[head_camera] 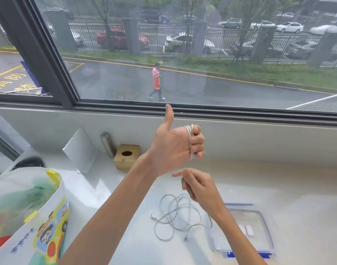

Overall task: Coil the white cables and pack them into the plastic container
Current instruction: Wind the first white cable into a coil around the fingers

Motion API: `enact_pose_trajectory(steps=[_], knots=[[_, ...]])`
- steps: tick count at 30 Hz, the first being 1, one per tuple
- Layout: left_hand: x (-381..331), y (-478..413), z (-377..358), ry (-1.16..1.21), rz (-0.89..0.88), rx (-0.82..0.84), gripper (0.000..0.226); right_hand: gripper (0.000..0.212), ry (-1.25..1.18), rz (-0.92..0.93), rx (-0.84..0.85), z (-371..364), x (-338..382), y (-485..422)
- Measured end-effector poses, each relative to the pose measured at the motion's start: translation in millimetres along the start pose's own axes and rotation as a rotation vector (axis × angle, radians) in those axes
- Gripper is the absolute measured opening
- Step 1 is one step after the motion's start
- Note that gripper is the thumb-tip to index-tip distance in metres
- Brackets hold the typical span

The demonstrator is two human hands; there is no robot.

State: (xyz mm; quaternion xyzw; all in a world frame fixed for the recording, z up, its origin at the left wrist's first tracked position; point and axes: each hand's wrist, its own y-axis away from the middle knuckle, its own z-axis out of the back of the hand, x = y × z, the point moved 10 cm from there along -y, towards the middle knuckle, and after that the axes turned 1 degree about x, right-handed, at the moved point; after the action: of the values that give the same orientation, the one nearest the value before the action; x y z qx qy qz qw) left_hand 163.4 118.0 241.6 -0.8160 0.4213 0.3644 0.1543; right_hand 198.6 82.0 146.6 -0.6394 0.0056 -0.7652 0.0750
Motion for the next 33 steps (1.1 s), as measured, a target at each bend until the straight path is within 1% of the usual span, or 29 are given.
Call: enact_pose_trajectory(steps=[1, 3, 5, 7, 8, 10, 12, 14, 16, 18, 20, 22, 24, 26, 28, 30, 31, 32, 33], knots=[[-4.7, -1.7, 13.0, 0.004, -0.026, -0.057, 0.080, 0.023, 0.073, 0.018, 0.023, -3.0, 1.4, 7.7], [-3.6, -3.0, 34.5, 0.035, -0.035, -0.143, 0.081, 0.028, 0.325, 0.115, 0.070, -5.1, 16.7, 22.1], [10.4, -4.0, 45.5, 0.066, 0.000, -0.169, 0.081, 0.027, 0.669, 0.254, 0.058, 0.7, 49.3, 29.9], [23.0, -2.8, 49.2, 0.083, 0.020, -0.156, 0.081, 0.024, 0.949, 0.426, -0.006, 6.3, 88.3, 31.6], [29.2, -3.3, 46.2, 0.086, 0.036, -0.132, 0.081, 0.022, 1.023, 0.484, -0.031, 12.0, 104.3, 32.8], [40.2, -3.4, 36.2, 0.068, 0.087, -0.081, 0.083, 0.015, 1.074, 0.558, -0.033, 25.0, 128.9, 33.2], [51.3, -1.6, 21.2, 0.026, 0.133, -0.017, 0.090, 0.011, 1.068, 0.578, 0.030, 39.1, 145.7, 28.5], [59.3, 1.4, 5.4, -0.053, 0.157, 0.054, 0.094, 0.009, 1.005, 0.556, 0.102, 52.0, 157.0, 19.5], [61.4, 4.6, -6.4, -0.089, 0.166, 0.095, 0.090, 0.010, 0.912, 0.546, 0.138, 60.4, 163.3, 12.5], [59.4, 7.3, -13.3, -0.082, 0.179, 0.101, 0.086, 0.010, 0.837, 0.571, 0.156, 64.3, 167.1, 6.6], [63.0, 9.9, -17.4, -0.076, 0.215, 0.099, 0.082, 0.011, 0.729, 0.582, 0.153, 72.1, 166.9, -3.1], [73.2, 13.9, -23.7, -0.065, 0.267, 0.120, 0.082, 0.011, 0.561, 0.565, 0.093, 86.0, 162.5, -18.9], [77.7, 15.7, -27.7, -0.063, 0.276, 0.138, 0.083, 0.009, 0.367, 0.484, 0.032, 93.5, 143.2, -34.7], [71.4, 14.6, -29.2, -0.043, 0.250, 0.146, 0.083, 0.016, 0.196, 0.357, 0.014, 85.5, 109.6, -42.9], [61.1, 11.5, -28.1, -0.014, 0.218, 0.146, 0.084, 0.019, -0.015, 0.161, -0.002, 70.4, 65.9, -43.6], [55.6, 8.3, -24.4, 0.008, 0.196, 0.135, 0.086, 0.018, -0.265, -0.083, -0.037, 50.0, 22.4, -32.3], [54.5, 6.8, -21.6, 0.030, 0.188, 0.124, 0.087, 0.020, -0.337, -0.150, -0.060, 40.0, 8.3, -23.9], [53.1, 5.2, -18.2, 0.062, 0.175, 0.108, 0.086, 0.024, -0.346, -0.159, -0.076, 31.3, 1.0, -16.8], [50.3, 3.0, -13.2, 0.098, 0.154, 0.086, 0.085, 0.028, -0.282, -0.127, -0.091, 24.1, -4.0, -10.4]])
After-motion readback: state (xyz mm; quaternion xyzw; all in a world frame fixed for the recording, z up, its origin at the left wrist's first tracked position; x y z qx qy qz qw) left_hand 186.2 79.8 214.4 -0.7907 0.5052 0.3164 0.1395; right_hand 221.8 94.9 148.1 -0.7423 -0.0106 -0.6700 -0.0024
